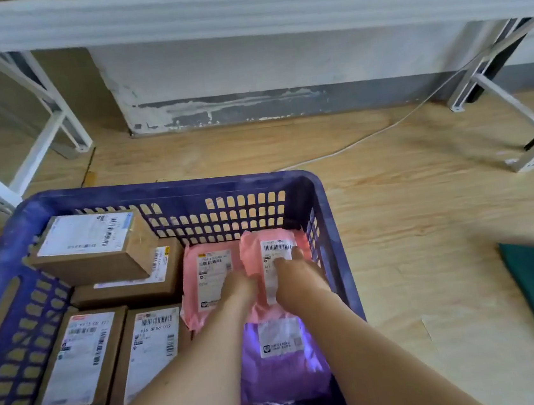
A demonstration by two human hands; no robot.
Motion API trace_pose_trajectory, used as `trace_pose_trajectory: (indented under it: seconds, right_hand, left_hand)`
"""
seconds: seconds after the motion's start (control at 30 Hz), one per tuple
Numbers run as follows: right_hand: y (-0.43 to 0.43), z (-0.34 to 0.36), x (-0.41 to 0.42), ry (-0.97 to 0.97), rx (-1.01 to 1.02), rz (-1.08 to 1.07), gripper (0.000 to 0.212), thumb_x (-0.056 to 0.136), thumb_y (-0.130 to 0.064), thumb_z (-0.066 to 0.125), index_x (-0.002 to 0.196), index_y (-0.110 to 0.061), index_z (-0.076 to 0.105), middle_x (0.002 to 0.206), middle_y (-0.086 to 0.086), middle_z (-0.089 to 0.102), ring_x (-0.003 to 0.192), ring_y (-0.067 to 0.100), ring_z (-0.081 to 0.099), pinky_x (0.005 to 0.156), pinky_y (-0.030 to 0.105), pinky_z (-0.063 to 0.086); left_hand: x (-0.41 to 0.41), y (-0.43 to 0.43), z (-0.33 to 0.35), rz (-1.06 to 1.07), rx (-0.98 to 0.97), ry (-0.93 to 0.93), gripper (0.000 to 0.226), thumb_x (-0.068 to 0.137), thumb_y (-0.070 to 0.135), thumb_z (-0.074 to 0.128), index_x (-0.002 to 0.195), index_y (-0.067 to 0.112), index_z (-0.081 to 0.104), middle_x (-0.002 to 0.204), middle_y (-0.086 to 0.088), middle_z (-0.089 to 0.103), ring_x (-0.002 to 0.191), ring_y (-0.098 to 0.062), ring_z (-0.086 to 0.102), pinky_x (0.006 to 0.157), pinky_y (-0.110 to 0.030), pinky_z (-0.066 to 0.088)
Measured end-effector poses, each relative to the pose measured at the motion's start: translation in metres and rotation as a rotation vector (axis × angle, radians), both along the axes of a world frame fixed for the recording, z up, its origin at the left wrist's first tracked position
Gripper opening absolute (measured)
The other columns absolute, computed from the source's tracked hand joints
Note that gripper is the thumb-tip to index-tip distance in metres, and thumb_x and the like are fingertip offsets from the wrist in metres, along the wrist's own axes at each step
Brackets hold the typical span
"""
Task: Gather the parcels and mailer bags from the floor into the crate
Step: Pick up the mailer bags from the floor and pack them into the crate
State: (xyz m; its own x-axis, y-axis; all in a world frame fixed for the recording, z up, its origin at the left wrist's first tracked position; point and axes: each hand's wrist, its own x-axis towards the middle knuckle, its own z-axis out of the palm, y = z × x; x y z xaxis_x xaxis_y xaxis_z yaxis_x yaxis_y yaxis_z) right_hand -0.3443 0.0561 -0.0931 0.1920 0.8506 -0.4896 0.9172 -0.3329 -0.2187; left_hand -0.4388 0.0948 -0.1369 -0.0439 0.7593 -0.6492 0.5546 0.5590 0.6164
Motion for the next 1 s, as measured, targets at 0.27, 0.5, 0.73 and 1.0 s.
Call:
trace_pose_trajectory:
  seconds: [0.27,0.5,0.73,1.0]
  right_hand:
    - [0.014,-0.041,0.006,0.016,-0.067,-0.015,0.05,0.093,0.001,0.044,0.14,-0.017,0.039,0.147,0.011,0.026,0.125,0.032,0.042,0.096,0.039,0.044]
    - [0.025,-0.066,0.004,0.05,-0.165,-0.062,0.08,0.082,0.013,0.05,0.147,-0.027,0.024,0.159,0.005,-0.008,0.137,0.039,0.028,0.097,0.05,0.048]
    - [0.03,-0.09,0.003,-0.007,-0.285,0.026,0.098,0.086,-0.002,0.062,0.15,-0.022,-0.008,0.154,0.011,-0.026,0.144,0.039,0.008,0.104,0.048,0.041]
    - [0.025,-0.089,0.0,-0.035,-0.263,0.06,0.106,0.085,-0.013,0.067,0.148,-0.022,-0.019,0.153,0.009,-0.03,0.146,0.035,0.002,0.1,0.045,0.047]
  left_hand:
    - [0.0,0.015,-0.036,-0.431,0.152,0.307,0.025,0.098,0.013,0.041,0.106,0.007,0.063,0.104,-0.009,0.067,0.093,-0.025,0.065,0.076,-0.028,0.048]
    - [-0.003,0.014,-0.051,-0.484,0.413,0.392,0.038,0.089,0.009,0.055,0.126,0.013,0.047,0.107,-0.004,0.058,0.092,-0.018,0.059,0.071,-0.027,0.046]
    - [-0.023,0.023,-0.047,-0.761,0.393,0.458,0.072,0.082,0.025,0.064,0.146,0.025,0.029,0.147,-0.001,0.029,0.135,-0.023,0.026,0.106,-0.041,0.033]
    - [-0.029,0.024,-0.04,-0.941,0.208,0.451,0.123,0.057,0.07,0.07,0.151,0.029,0.003,0.158,0.006,-0.012,0.146,-0.024,-0.003,0.118,-0.049,0.012]
